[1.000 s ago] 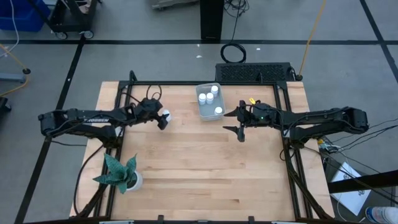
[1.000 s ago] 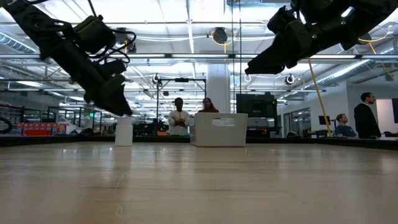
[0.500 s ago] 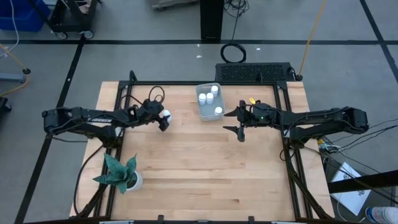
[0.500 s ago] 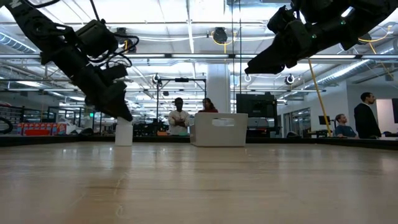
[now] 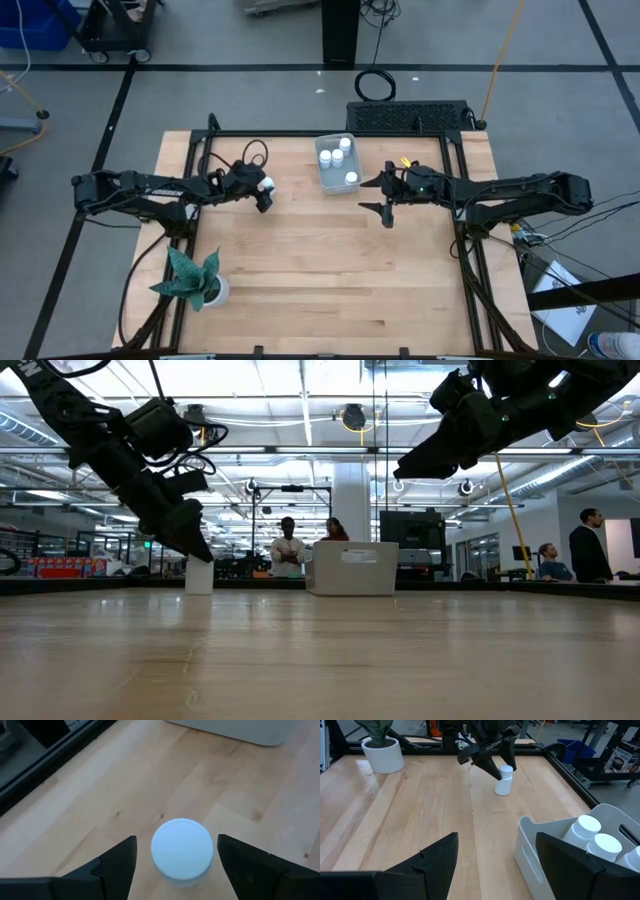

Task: Pick and place pill bottles into a basket
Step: Put the white medicine bottle into the gray bin

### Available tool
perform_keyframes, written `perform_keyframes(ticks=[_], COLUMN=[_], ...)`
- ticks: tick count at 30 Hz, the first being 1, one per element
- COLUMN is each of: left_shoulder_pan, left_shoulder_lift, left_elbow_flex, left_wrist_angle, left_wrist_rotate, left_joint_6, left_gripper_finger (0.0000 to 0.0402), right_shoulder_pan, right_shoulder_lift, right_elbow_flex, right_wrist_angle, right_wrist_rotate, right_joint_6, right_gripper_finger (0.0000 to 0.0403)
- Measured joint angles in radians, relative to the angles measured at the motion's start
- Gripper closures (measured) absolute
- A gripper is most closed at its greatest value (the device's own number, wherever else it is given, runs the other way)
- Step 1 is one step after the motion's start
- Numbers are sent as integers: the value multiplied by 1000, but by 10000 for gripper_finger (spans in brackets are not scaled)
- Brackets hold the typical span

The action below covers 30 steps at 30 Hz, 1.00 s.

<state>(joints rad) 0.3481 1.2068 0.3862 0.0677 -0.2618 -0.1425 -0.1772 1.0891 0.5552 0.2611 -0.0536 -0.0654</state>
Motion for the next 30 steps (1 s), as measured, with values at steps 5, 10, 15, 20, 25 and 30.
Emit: perform_keyframes(ticks=[5,10,15,20,25,30], left_shoulder_pan=[0,0,0,-2,-3,-2], left_shoulder_lift=[0,0,-1,-1,-1,-1], left_elbow_flex=[0,0,0,0,0,0], left_wrist_angle=[3,5,25,108,229,395], left_wrist_rotate=[16,44,45,82,144,250], left_joint_6=[1,12,17,28,30,37], left_gripper_finger=[133,207,237,237,226,224], right_shoulder_pan=[0,0,0,0,0,1], right_shoulder_lift=[0,0,0,0,0,0], right_elbow_flex=[0,0,0,0,0,0], right_wrist_angle=[0,0,0,0,0,21], right_wrist_rotate=[0,0,0,0,1,28], right_joint_6=[-1,-2,-2,-2,-6,-44], right_gripper_finger=[145,145,145,145,145,145])
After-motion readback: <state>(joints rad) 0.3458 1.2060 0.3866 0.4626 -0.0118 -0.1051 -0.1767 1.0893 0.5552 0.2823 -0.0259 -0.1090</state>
